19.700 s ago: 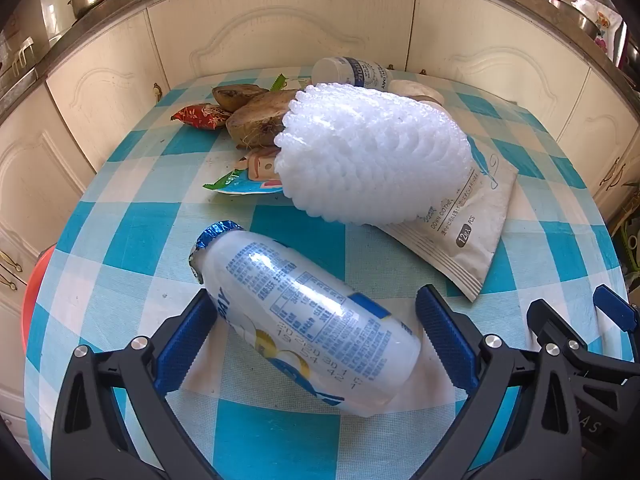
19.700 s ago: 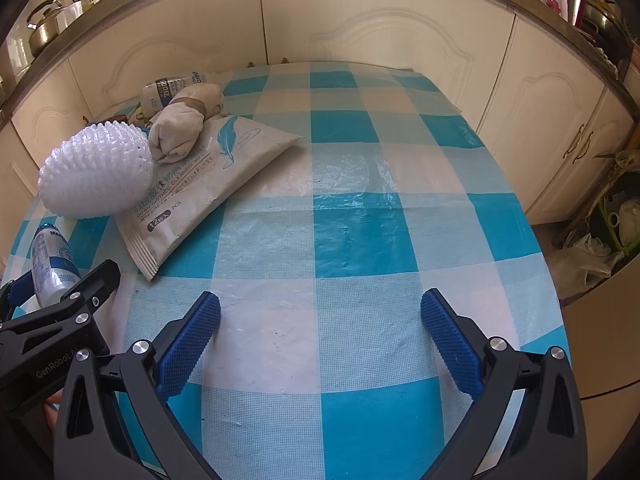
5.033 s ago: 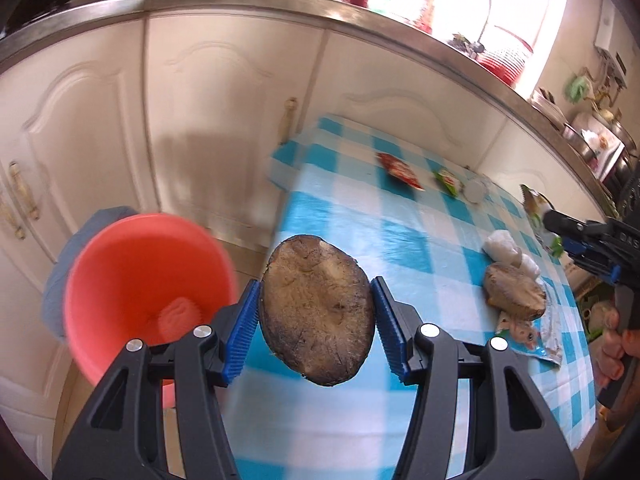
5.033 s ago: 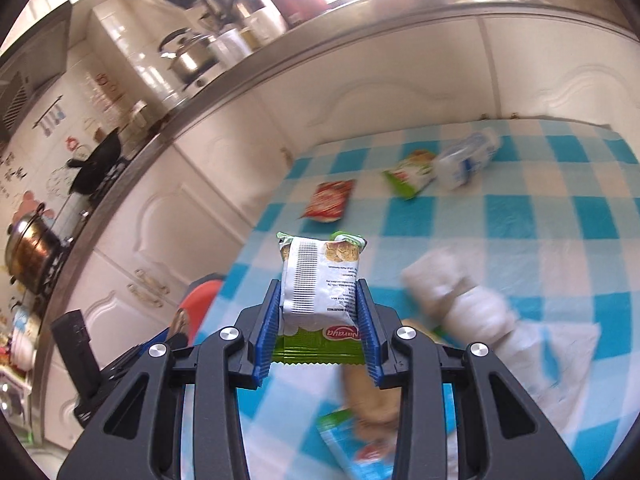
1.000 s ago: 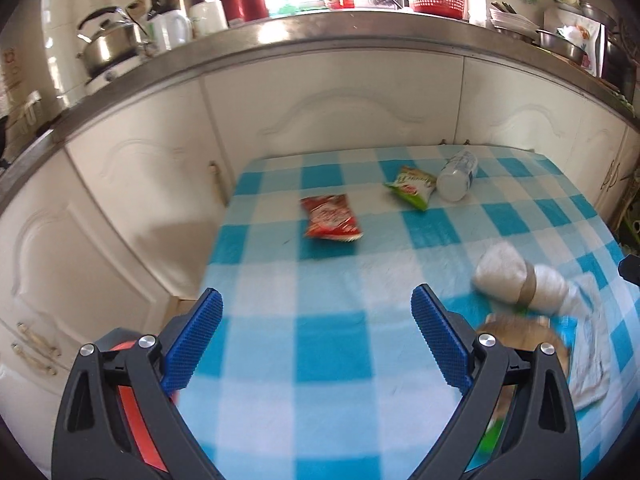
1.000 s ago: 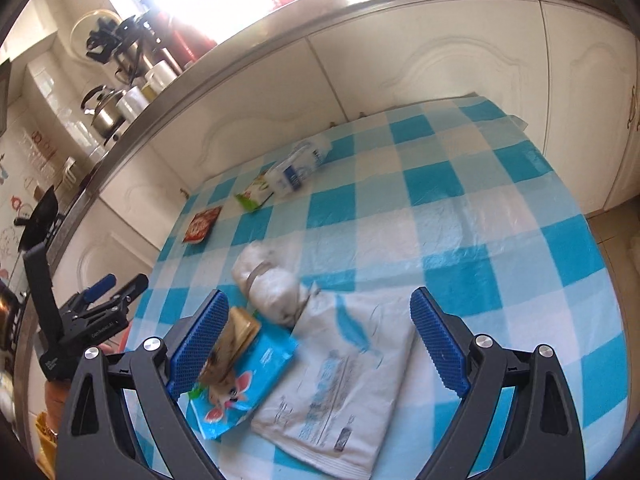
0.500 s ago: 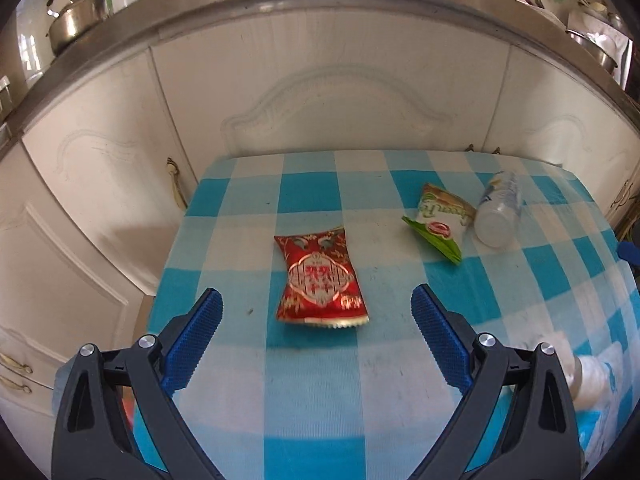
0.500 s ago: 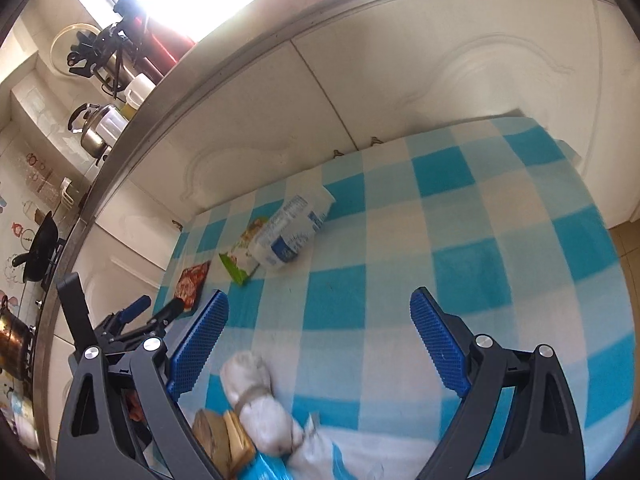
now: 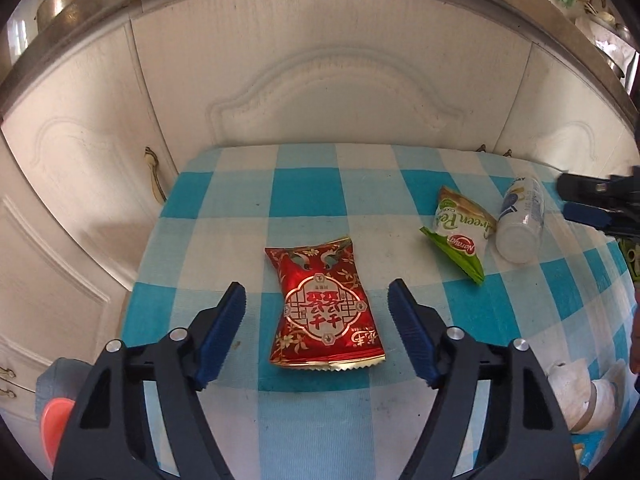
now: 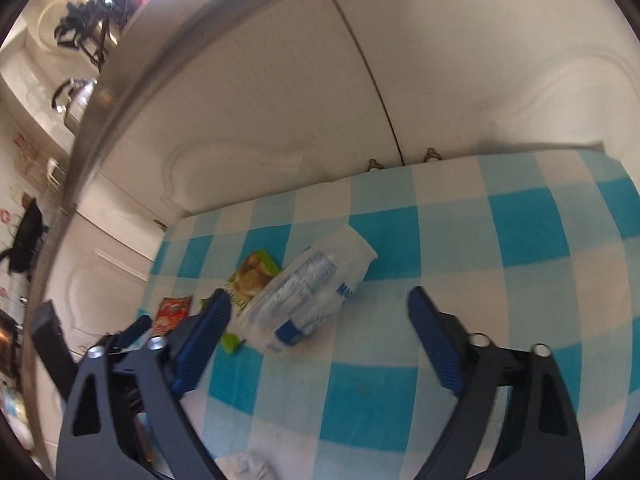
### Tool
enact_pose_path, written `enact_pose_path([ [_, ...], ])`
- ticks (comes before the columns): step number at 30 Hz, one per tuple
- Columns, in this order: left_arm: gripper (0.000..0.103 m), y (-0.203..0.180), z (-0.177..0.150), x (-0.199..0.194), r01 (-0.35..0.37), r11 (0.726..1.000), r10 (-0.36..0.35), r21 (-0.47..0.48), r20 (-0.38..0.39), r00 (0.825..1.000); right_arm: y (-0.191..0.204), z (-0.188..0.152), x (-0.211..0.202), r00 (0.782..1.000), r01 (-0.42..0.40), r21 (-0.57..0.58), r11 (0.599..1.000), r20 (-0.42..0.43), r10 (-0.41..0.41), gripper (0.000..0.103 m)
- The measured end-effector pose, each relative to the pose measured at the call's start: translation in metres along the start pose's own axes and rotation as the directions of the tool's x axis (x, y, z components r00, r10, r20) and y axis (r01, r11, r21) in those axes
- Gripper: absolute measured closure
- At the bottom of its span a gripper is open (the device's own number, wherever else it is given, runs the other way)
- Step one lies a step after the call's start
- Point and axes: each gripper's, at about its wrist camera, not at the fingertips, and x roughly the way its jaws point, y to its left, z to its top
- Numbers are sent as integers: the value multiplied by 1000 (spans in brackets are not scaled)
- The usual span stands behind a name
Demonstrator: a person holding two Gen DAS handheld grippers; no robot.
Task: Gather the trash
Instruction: 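Grasp the red snack wrapper with the left tool while the right tool grasps the white drink bottle, then carry the red wrapper and white bottle to the red bucket and open both tools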
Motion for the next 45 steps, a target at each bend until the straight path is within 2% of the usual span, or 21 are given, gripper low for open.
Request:
enact_pose_path([
  [3, 40, 1, 0, 3, 20, 1000, -20, -5, -2, 1000, 3, 4, 14, 999, 33, -24, 999, -23, -34, 22],
  [5, 49, 0, 0, 5, 26, 1000, -26, -7, -8, 1000, 5, 6, 21, 999, 42, -32, 999, -33, -43, 22],
  [9, 55, -1, 1, 6, 41, 999, -41, -6, -5, 999, 13, 13, 33, 998, 49, -60, 997, -47, -52, 22],
  [11, 55, -2, 0, 6, 45, 999, -45, -7, -5, 999, 20, 16, 39, 997, 51, -92, 994, -55, -56, 36],
  [14, 56, -1, 0, 6, 52, 999, -52, -9, -4, 999, 33, 19, 53, 994, 70, -169, 983, -65, -82, 50],
  [17, 56, 0, 1, 6, 65, 998, -65, -13, -3, 998, 44, 19, 67, 992, 57, -222, 973, -97, -81, 58],
  [20, 56, 0, 2, 7, 80, 997, -80, -9, -2, 997, 56, 19, 73, 990, 73, -307, 949, -92, -106, 58],
  [29, 56, -20, 6, 11, 138, 987, -137, 79, -16, 990, 87, 1, 74, 988, -41, -454, 890, -151, -31, 58],
  [32, 56, -25, -2, 5, 135, 985, -134, 111, -19, 991, 91, -8, 69, 986, -59, -478, 876, -166, -24, 59],
  [36, 56, -22, -15, -6, 158, 982, -156, 106, -25, 987, 95, -19, 64, 981, -103, -493, 864, -194, 6, 59],
  [45, 56, -22, -61, -46, 185, 978, -182, 93, -43, 982, 119, -60, 48, 957, -172, -578, 798, -290, -4, 59],
])
